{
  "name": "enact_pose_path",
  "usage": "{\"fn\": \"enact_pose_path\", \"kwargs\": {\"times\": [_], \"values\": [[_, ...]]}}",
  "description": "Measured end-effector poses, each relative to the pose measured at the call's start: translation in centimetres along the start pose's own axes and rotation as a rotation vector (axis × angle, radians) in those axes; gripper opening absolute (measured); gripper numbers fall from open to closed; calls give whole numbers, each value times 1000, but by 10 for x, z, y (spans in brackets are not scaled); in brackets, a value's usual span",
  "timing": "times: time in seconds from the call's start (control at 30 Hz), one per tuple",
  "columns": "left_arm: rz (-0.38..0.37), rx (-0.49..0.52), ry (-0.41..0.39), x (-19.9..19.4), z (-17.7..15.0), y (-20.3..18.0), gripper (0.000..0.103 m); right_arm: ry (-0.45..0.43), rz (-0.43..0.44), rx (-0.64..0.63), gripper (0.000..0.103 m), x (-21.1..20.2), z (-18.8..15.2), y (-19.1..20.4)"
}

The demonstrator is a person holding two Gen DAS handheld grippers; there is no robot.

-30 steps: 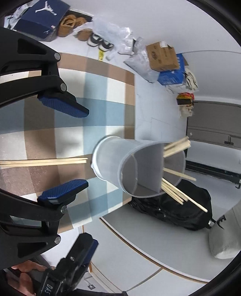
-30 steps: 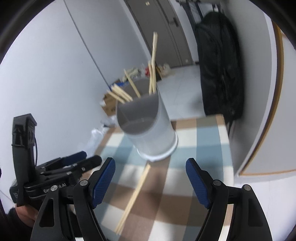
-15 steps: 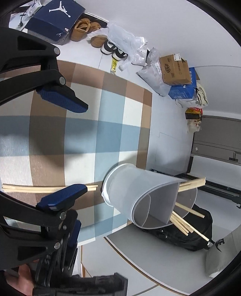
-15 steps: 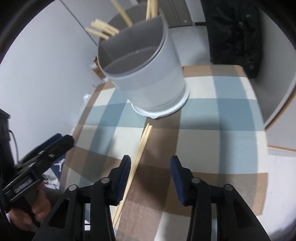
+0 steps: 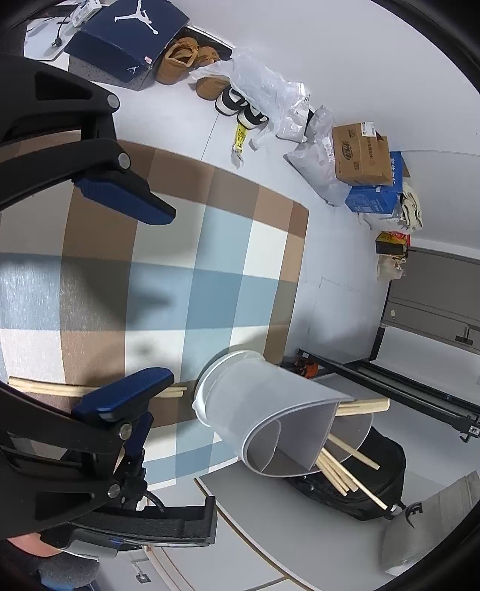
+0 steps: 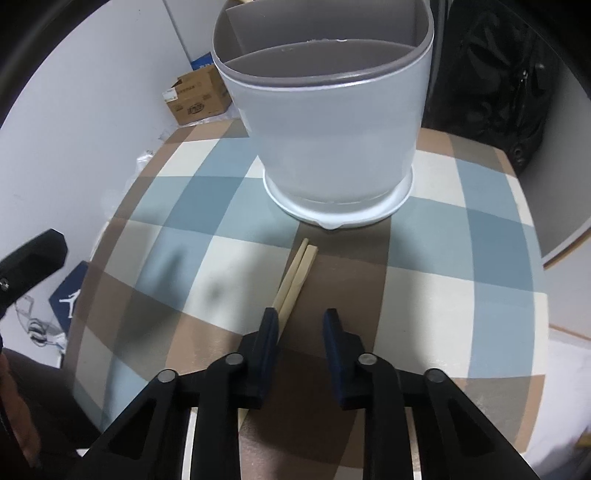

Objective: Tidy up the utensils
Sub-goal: 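Lower the right gripper to the stick bundle and close on a stick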

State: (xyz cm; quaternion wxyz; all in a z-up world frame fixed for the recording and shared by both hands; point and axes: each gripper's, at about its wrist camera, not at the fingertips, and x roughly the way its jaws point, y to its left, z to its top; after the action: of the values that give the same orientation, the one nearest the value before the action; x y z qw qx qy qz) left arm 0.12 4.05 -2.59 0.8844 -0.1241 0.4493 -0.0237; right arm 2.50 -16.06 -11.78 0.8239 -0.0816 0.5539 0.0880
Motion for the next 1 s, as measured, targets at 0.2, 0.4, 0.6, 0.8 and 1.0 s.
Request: {"fn": "enact_pose_path", "kwargs": {"times": [0.2,0.4,0.6,0.8,1.0], "values": [[-11,2,17,2,-1,1,76,15,-11,6,10,-2,1,-7],[-20,11,15,0,-1,-1,76,9,19,39,10,-5,4,-9],[-23,5,18,-1,-1,0,76,29,27,8,10,-1,7,0],[-23,-2,21,-1,1,1,76,22,-33,-16,10,4,13,4],[-25,-7,26,0,2,2,76,37,-63,-25,7,9,15,1]]}}
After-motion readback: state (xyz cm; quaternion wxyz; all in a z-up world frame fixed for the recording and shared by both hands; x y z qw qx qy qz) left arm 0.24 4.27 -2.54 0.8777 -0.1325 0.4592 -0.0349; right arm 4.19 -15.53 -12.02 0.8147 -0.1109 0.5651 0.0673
